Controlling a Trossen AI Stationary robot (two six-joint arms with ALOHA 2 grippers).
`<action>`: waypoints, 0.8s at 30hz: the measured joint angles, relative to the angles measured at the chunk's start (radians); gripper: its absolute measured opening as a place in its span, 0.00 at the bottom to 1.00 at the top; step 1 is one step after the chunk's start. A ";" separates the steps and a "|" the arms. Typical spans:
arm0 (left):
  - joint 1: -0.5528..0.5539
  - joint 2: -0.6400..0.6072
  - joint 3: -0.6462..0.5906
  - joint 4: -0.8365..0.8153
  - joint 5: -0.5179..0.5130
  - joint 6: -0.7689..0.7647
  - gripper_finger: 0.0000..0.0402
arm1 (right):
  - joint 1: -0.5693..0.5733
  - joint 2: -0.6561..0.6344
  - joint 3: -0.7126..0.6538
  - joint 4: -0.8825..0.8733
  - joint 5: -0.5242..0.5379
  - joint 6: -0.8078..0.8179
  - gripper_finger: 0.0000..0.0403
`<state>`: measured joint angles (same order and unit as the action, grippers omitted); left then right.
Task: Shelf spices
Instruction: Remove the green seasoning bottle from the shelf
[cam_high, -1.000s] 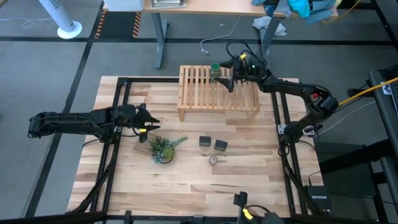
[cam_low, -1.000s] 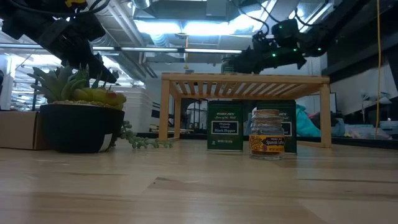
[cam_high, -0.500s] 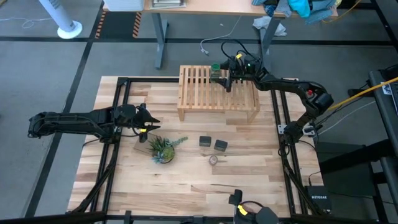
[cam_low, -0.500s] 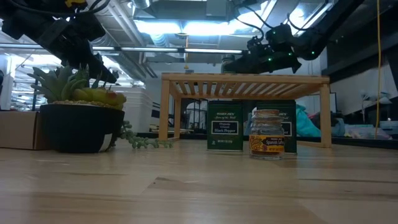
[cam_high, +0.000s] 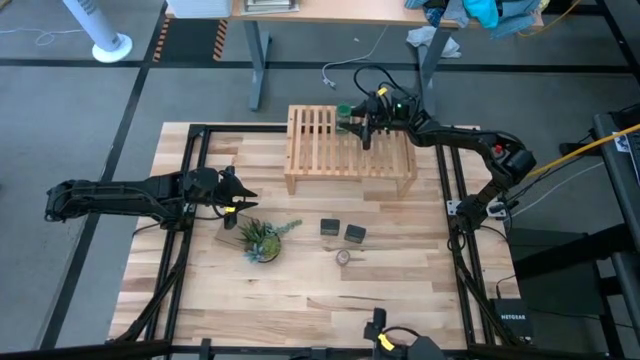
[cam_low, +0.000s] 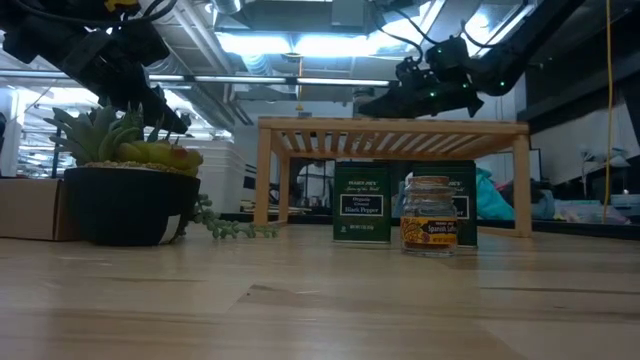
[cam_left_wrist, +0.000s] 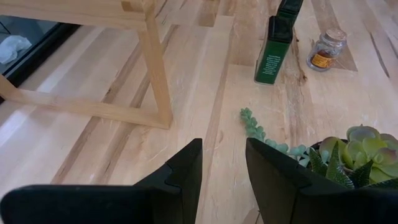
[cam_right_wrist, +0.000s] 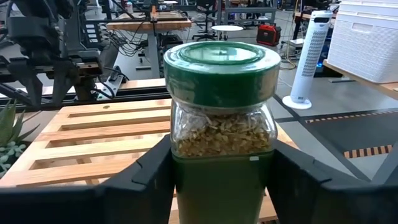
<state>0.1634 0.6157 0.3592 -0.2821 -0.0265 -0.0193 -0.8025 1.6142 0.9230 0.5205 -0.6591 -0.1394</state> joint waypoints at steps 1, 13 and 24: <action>0.000 0.000 0.000 0.000 0.000 0.000 0.29 | 0.006 0.000 0.000 0.000 0.004 0.000 0.51; 0.000 0.000 0.000 0.000 0.000 0.000 0.29 | 0.038 -0.048 0.000 -0.037 0.012 0.003 0.51; 0.000 0.000 0.000 0.000 0.000 0.000 0.29 | 0.046 -0.284 0.000 -0.430 0.025 -0.057 0.51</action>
<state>0.1635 0.6159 0.3590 -0.2821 -0.0265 -0.0193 -0.7566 1.3306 0.9230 0.0910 -0.6337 -0.1960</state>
